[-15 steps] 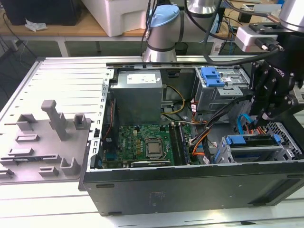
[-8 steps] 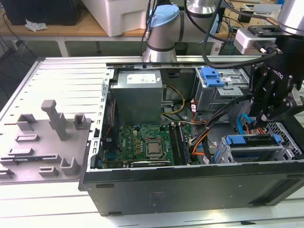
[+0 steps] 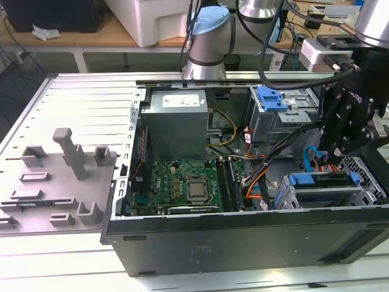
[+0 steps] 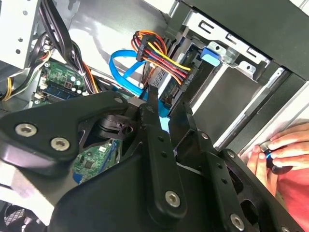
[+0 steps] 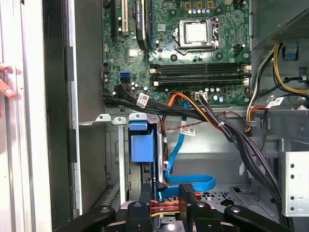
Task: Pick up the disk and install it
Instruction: 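Insert the second disk wire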
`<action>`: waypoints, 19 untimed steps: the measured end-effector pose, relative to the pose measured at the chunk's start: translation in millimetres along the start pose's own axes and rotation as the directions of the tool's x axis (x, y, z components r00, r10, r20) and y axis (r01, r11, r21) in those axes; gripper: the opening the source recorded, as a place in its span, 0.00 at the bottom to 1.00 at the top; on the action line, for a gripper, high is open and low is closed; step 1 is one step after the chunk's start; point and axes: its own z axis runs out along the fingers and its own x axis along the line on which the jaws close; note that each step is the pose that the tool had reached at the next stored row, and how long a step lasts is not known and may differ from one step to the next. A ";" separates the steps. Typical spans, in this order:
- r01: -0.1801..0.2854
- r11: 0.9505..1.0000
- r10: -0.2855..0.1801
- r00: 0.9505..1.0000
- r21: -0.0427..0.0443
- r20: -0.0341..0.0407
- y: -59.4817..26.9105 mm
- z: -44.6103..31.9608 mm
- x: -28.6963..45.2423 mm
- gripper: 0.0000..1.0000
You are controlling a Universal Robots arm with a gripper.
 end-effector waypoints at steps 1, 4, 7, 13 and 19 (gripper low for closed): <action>0.000 1.000 0.000 1.000 0.000 0.000 0.0 0.2 1.4 0.37; 0.000 1.000 0.000 1.000 0.000 0.001 -0.1 0.5 3.3 0.37; 0.000 1.000 0.000 1.000 0.000 0.001 -0.1 1.0 4.6 0.28; 0.000 1.000 0.000 1.000 0.000 0.002 -0.2 2.3 6.1 0.28; 0.000 1.000 0.000 1.000 0.000 0.003 -0.2 3.0 7.0 0.16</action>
